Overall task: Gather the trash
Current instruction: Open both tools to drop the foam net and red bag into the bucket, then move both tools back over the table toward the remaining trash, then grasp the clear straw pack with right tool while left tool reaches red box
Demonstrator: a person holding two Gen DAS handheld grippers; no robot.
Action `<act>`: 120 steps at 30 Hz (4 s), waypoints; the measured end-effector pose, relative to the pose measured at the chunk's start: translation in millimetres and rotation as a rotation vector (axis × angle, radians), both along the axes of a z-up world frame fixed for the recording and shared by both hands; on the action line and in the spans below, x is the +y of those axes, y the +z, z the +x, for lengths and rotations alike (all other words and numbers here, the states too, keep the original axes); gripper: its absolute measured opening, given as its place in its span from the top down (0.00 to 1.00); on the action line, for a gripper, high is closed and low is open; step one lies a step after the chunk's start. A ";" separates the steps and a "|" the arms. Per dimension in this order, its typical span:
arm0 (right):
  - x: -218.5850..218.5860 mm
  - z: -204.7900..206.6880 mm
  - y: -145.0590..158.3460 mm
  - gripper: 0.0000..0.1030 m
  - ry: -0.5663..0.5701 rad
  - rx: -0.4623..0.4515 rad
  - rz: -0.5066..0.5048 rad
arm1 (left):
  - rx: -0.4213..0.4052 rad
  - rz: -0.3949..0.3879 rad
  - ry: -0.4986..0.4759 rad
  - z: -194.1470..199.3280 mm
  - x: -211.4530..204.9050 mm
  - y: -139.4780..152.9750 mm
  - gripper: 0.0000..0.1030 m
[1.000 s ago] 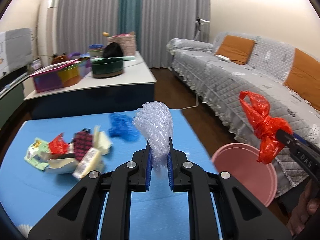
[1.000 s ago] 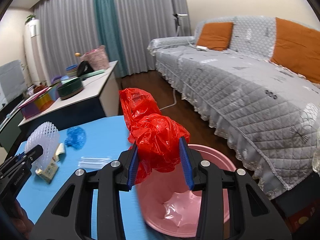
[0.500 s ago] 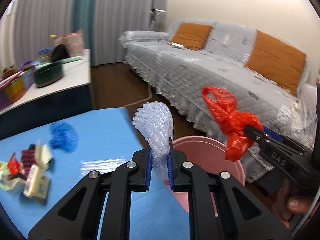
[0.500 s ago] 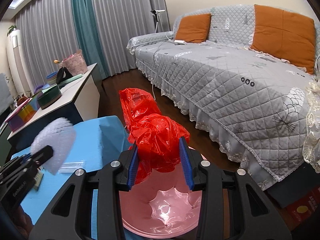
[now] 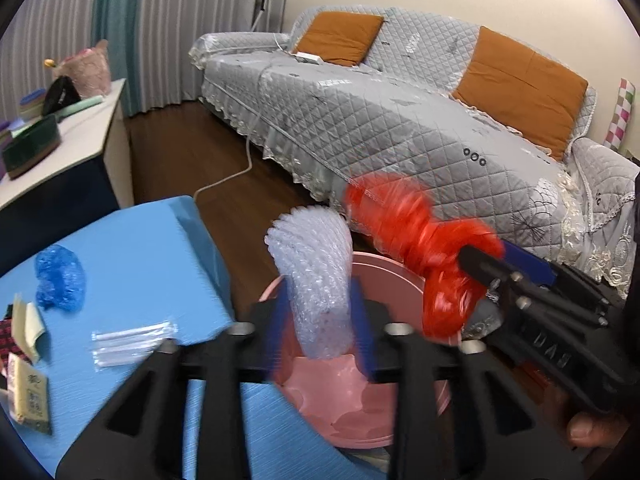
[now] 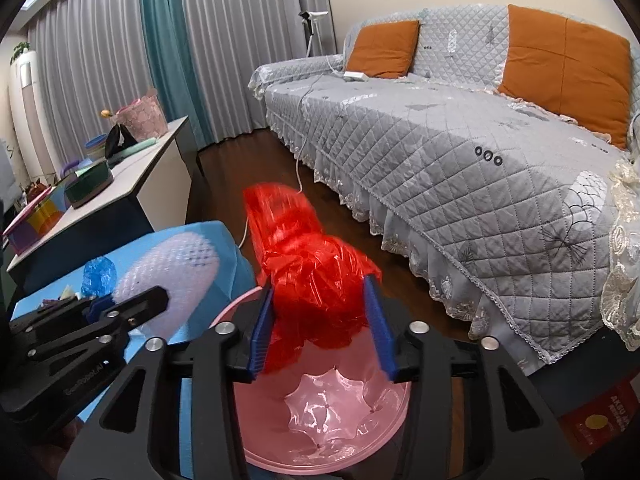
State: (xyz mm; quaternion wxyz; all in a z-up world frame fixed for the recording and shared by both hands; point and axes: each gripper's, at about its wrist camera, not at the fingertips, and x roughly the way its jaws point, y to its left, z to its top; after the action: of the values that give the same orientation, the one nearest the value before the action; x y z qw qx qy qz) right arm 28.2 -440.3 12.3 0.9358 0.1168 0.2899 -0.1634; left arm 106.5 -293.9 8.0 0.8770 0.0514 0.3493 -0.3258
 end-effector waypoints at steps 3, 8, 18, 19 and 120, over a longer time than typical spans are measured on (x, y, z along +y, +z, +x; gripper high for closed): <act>-1.3 0.8 -2.6 0.41 -0.008 0.009 -0.004 | -0.006 0.006 -0.003 0.2 -0.6 0.7 0.57; -1.9 1.2 -1.3 0.41 -0.019 0.001 -0.009 | -0.003 -0.002 0.013 1.4 4.3 3.1 0.58; 23.4 2.9 8.2 0.42 0.009 -0.043 -0.063 | -0.030 -0.015 0.070 -11.1 37.5 20.3 0.58; 27.3 2.3 10.5 0.42 0.010 -0.054 -0.071 | -0.032 -0.018 0.081 -13.1 43.0 22.2 0.58; 224.1 132.5 -77.2 0.42 0.491 0.281 0.054 | 0.268 0.235 0.736 45.2 366.7 -58.4 0.42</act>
State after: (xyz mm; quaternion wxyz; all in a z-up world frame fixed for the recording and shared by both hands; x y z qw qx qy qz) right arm 160.7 -216.2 -64.9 0.8946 0.0445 0.4404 0.0612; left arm 151.7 72.9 -50.4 0.8700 -0.0203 0.4902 0.0482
